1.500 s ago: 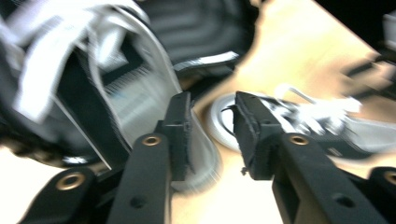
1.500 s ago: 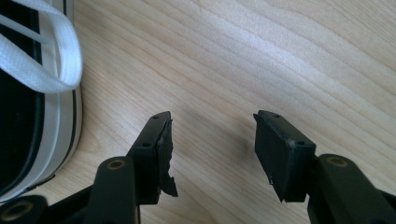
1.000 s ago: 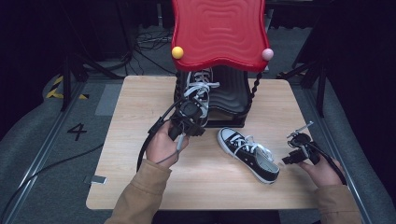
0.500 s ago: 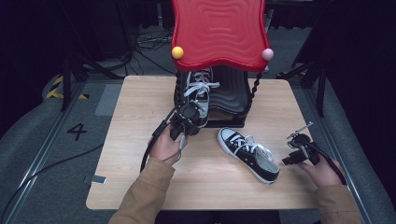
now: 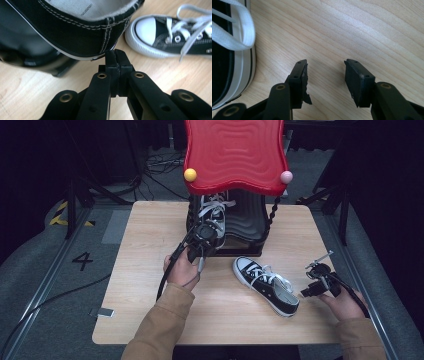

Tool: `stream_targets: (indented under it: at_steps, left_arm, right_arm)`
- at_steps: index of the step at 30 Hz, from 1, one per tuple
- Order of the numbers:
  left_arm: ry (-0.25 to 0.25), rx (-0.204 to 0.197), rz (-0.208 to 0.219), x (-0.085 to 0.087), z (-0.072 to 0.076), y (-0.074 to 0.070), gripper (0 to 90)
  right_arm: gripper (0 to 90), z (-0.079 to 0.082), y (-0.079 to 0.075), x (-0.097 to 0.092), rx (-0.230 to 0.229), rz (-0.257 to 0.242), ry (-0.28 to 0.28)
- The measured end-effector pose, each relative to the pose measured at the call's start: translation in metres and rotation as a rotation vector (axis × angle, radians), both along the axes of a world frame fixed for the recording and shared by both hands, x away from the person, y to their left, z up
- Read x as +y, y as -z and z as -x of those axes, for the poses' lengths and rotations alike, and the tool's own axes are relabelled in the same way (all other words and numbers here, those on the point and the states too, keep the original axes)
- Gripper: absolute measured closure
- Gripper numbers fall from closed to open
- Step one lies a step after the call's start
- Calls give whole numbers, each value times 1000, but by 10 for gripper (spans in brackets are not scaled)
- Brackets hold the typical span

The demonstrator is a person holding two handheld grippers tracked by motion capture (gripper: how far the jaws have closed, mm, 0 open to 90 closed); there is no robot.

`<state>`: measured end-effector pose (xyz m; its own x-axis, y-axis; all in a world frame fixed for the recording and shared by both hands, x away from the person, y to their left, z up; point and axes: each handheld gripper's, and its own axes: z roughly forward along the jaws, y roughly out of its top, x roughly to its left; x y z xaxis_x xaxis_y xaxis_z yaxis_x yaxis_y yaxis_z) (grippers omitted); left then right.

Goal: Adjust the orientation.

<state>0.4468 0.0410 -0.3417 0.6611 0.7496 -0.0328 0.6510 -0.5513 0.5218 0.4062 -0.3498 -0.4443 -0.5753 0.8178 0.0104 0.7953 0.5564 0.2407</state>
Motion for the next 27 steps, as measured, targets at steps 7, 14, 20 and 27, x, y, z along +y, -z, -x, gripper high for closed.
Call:
stream_targets:
  at_steps: [7,14,20,27]
  left_arm:
    - [-40,-29,-49,-12,-13,-4,900]
    - [-85,-22,-39,-9,-24,-7,900]
    - [-91,-34,-37,-13,-34,-6,900]
    - [-103,-36,-27,-19,-44,0,899]
  right_arm:
    - [530,0,0,-1,-2,-3,6]
    - [530,0,1,-1,0,1,8]
    - [530,0,0,-1,-3,-2,5]
    - [530,0,2,-1,-1,2,3]
